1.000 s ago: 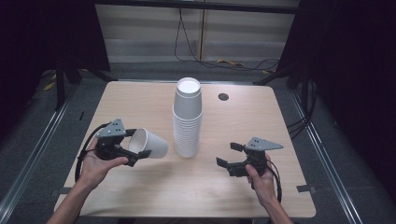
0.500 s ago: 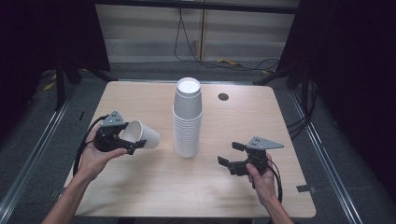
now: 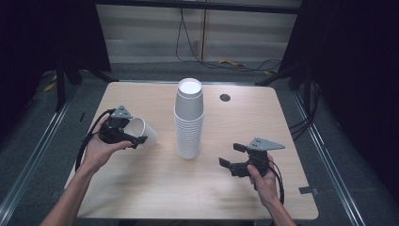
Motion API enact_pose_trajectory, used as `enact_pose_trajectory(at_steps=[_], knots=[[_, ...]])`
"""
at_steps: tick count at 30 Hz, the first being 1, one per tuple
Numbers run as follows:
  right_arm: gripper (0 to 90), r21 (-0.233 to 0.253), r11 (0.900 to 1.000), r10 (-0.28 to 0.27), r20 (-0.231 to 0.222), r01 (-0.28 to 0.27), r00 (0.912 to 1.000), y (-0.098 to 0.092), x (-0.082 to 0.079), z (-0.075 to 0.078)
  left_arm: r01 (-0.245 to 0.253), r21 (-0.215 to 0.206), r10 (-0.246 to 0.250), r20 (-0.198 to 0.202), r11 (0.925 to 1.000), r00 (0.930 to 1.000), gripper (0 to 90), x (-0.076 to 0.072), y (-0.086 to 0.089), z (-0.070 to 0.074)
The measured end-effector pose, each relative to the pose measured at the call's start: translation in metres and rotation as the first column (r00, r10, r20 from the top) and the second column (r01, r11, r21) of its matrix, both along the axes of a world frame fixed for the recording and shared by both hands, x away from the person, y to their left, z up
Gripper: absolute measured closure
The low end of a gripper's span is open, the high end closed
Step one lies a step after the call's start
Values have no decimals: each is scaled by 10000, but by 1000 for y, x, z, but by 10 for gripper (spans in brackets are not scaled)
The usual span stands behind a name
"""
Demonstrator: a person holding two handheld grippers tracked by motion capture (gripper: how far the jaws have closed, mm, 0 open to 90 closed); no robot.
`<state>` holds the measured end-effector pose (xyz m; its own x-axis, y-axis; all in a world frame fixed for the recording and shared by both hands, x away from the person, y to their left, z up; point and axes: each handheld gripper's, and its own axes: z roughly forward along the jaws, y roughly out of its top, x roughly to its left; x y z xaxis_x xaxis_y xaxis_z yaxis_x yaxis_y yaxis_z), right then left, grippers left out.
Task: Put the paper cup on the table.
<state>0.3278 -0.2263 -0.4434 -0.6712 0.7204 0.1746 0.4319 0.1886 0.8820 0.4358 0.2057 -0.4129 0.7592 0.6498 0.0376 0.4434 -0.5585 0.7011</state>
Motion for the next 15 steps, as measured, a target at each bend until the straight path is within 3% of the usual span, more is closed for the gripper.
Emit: enact_pose_trajectory(at_steps=[5, 12, 15], knots=[[136, -47, 10000, -51, 6, 51, 10000, 0, 0, -1, -32, 591, 31, 6, 9982, 10000, 85, 6, -5, -6], [136, -73, 10000, -54, -44, 54, 10000, 1, 0, -1, 174, 1371, -119, -414, 9904, 9991, 84, 16, -19, -10], [136, -86, 9999, -54, -48, 54, 10000, 1, 0, -2, 223, 1490, -143, -550, 9886, 9984, 82, 19, -24, -14]])
